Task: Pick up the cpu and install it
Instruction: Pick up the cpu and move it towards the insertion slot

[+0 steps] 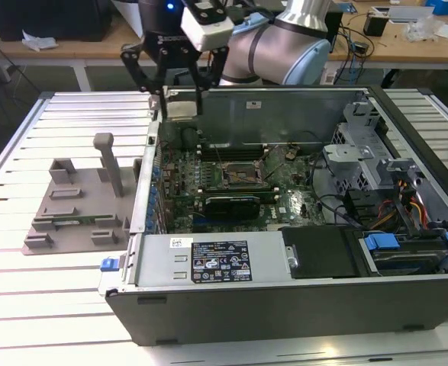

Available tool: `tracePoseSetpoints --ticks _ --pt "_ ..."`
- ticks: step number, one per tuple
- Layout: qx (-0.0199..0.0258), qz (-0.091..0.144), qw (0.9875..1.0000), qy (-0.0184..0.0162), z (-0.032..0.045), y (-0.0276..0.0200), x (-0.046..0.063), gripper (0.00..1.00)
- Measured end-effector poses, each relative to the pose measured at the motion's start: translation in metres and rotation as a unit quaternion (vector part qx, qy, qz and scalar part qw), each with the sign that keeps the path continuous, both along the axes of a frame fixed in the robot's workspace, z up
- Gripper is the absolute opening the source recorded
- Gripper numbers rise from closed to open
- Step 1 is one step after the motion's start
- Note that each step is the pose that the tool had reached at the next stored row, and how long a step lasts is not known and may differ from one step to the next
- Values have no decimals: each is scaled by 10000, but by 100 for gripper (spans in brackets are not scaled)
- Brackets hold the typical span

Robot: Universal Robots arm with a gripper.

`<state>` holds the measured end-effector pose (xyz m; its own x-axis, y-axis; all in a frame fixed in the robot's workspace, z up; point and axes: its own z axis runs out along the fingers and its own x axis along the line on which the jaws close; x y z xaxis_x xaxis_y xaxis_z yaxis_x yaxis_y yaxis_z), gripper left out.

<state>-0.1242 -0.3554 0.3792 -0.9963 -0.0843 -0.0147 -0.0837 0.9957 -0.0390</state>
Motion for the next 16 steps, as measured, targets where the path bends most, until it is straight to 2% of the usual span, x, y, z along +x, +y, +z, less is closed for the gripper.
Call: tracePoseSetpoints --ticks 8,11,14,16 --pt "1 -22 10000 53 -160 54 399 55" --pt "0 -31 10000 75 -236 77 584 55" --pt "0 -39 10000 90 -292 97 699 55" --pt "1 -43 9999 107 -348 134 787 55"
